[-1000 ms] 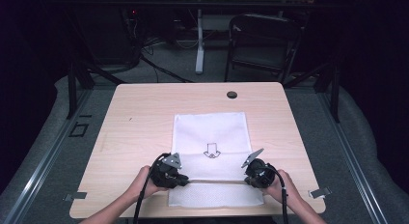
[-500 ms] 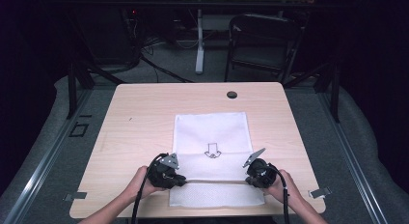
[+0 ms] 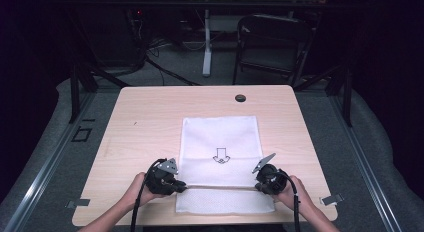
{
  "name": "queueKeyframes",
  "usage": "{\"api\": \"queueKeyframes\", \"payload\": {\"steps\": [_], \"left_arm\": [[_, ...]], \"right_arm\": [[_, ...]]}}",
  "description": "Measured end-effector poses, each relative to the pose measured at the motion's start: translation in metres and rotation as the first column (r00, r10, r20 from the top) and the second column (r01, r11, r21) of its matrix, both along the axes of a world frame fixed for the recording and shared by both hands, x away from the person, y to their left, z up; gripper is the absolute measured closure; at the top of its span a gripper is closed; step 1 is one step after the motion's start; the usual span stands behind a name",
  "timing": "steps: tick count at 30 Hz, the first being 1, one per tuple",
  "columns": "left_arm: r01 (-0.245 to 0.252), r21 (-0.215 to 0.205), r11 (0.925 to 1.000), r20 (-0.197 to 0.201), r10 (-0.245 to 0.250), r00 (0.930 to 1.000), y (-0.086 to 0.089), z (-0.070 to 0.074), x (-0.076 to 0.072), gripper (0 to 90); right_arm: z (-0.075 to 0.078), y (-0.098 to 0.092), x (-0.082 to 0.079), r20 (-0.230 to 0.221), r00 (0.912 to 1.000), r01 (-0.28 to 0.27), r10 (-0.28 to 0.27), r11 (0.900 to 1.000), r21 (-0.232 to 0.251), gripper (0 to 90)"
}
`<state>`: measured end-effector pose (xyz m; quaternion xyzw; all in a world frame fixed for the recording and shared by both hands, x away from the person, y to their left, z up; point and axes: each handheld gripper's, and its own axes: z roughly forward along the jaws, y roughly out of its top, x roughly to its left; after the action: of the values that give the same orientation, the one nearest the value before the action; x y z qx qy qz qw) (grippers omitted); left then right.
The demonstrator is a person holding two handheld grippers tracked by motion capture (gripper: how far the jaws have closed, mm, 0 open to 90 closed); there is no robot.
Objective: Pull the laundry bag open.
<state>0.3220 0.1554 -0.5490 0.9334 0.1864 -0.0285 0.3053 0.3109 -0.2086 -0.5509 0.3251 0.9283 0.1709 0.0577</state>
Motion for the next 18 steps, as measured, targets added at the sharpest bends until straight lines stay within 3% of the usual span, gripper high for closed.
{"api": "queueKeyframes", "payload": {"steps": [1,2,4,5,7,12,14,16,18], "left_arm": [[-0.003,0.031,0.9995,0.017,0.003,0.9999,0.002,0.0,0.0,80.9],[-0.028,0.049,0.9984,0.04,0.026,0.9989,0.009,-0.001,0.0,90.0],[-0.103,0.004,0.9947,0.004,0.103,0.9947,0.026,-0.001,0.005,90.0],[-0.101,-0.004,0.9949,0.003,0.101,0.9949,0.029,0.0,0.005,90.0],[-0.076,-0.015,0.997,0.013,0.076,0.997,0.021,0.004,0.001,88.0],[0.009,-0.005,0.9999,-0.003,-0.009,0.9999,-0.012,0.0,0.003,68.9],[0.058,0.02,0.9981,-0.003,-0.058,0.9983,-0.022,-0.003,0.004,68.5],[0.075,0.042,0.9963,-0.004,-0.075,0.9972,-0.03,-0.006,0.004,68.6],[0.088,0.094,0.9916,0.037,-0.092,0.9951,-0.036,-0.009,0.0,78.1]], "right_arm": [[0.0,0.0,0.0,0.0,1.0,-0.001,0.001,1.0,0.001,90.0],[0.0,0.0,0.0,0.002,1.0,0.0,0.0,1.0,-0.007,90.0],[0.0,-0.003,0.0,0.012,0.9999,0.012,-0.012,1.0,-0.017,90.0],[0.0,-0.006,0.002,0.003,0.9999,0.016,-0.016,1.0,-0.011,90.0],[0.001,-0.006,0.003,-0.008,0.9998,0.019,-0.019,1.0,-0.013,90.0],[0.0,-0.006,0.003,-0.008,0.9995,0.031,-0.031,1.0,0.0,90.0],[0.001,-0.006,0.003,-0.005,0.9997,0.025,-0.025,1.0,-0.01,90.0],[0.0,-0.005,0.002,0.006,0.9997,0.025,-0.025,1.0,-0.013,90.0],[0.0,-0.005,0.002,0.004,0.9996,0.026,-0.026,1.0,-0.012,90.0]]}}
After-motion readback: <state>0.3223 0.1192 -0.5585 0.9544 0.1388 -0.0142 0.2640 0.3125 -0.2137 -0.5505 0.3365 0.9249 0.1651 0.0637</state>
